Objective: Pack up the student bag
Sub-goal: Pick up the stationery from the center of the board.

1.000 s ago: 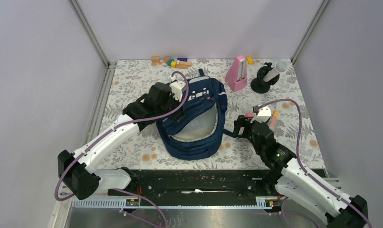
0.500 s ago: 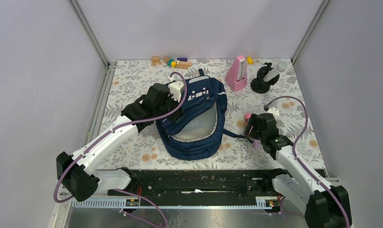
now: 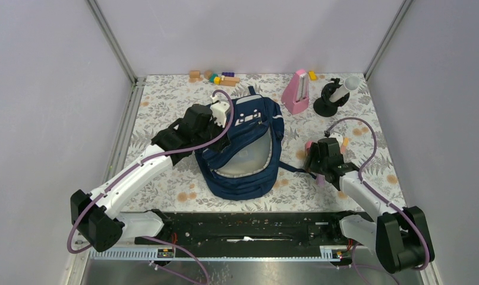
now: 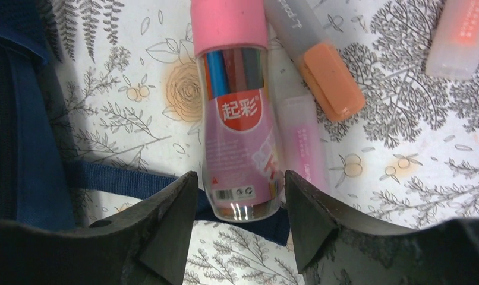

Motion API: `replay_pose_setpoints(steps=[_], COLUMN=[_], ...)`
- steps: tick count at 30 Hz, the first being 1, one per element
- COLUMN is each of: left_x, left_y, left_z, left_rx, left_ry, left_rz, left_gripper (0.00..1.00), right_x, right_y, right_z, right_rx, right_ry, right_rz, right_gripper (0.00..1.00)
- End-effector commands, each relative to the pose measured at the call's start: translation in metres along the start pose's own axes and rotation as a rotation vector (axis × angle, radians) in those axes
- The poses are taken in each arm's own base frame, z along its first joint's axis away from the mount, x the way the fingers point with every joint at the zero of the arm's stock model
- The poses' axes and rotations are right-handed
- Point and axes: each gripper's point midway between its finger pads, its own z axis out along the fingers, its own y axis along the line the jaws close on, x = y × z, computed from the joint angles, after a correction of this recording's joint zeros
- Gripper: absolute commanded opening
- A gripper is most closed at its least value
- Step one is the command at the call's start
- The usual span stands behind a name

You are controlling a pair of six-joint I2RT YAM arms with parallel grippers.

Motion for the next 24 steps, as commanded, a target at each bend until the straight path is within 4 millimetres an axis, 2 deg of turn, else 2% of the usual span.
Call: replay_pose_setpoints(steps=[1, 6, 15, 19, 21, 24], left_x=[-0.029, -0.028, -0.026, -0.026, -0.026, -0.026], left_y=[-0.008, -0.010, -0.013, -0.013, -0.013, -0.013], left_z=[-0.016, -0.015, -0.013, -0.013, -0.013, -0.013], left_rx=[0.036, 0.047, 0.062, 0.061, 0.061, 0.061], left_ry=[-0.117, -0.109, -0.096, -0.094, -0.093, -0.092], left_rz=[-0.023, -0.027, -0.032, -0.030, -0.028, -0.027], left_gripper=[0.00, 0.00, 0.00, 0.00, 0.00, 0.00], right_x=[-0.025, -0.016, -0.015, -0.015, -0.015, -0.015], right_y=[0.019, 0.018, 0.022, 0.025, 0.025, 0.024], right_z=[0.006, 0.015, 0.026, 0.027, 0.026, 0.024], right_rx=[-0.053, -0.037, -0.030, -0.043, -0.046, -0.051], right_ry=[-0.033, 0.013, 0.042, 0.055, 0.048, 0.029], right_rz=[-0.011, -0.015, -0.011, -0.017, -0.017, -0.011], right_gripper=[0.62, 0.62, 0.63, 0.60, 0.52, 0.33])
